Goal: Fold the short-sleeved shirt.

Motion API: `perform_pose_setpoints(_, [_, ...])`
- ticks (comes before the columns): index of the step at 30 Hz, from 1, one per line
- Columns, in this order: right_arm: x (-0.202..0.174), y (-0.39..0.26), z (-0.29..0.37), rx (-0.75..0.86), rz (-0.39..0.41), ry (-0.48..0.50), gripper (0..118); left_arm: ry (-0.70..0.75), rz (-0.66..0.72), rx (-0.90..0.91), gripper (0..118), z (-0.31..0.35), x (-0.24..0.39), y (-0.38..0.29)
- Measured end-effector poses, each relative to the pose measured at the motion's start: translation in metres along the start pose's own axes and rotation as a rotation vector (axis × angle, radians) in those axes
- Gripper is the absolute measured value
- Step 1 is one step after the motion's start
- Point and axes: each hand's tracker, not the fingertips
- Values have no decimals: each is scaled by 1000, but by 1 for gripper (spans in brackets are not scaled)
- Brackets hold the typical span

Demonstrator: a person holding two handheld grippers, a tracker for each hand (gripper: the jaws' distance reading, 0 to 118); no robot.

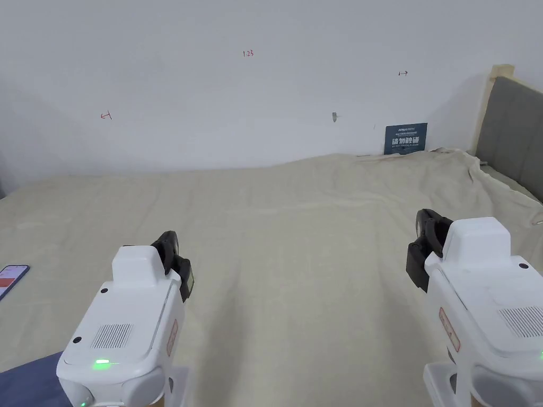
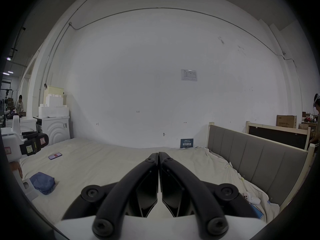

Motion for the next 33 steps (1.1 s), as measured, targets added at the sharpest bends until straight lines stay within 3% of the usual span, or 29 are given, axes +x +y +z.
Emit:
perform_pose_setpoints(22, [-3,0,3,-4,10,-9,1,20,12,-10,3,3,-6,-4])
perform_pose_setpoints(23, [-3,1,3,-4,14,-12,6,32,13,-9,12,3,-7,-4])
perform_pose_setpoints(24, [-3,1,3,-6,15,-11,19,31,12,-10,22,3,-8,-4])
perform_pose_setpoints(25, [-2,1,2,-10,23,-18,38,35,12,-11,37,3,-9,-5])
perform_pose_setpoints(26, [-2,1,2,-16,26,-15,68,43,11,-15,61,2,-9,-5])
perform_pose_setpoints(28, [-1,1,1,-14,21,-19,96,46,12,-25,82,1,-11,-6])
perform_pose_setpoints(29, [-1,0,1,-10,18,-24,105,48,13,-26,93,2,-12,-6])
perform_pose_setpoints(33, [-1,0,1,-5,10,-28,111,52,29,-17,115,4,-16,-7])
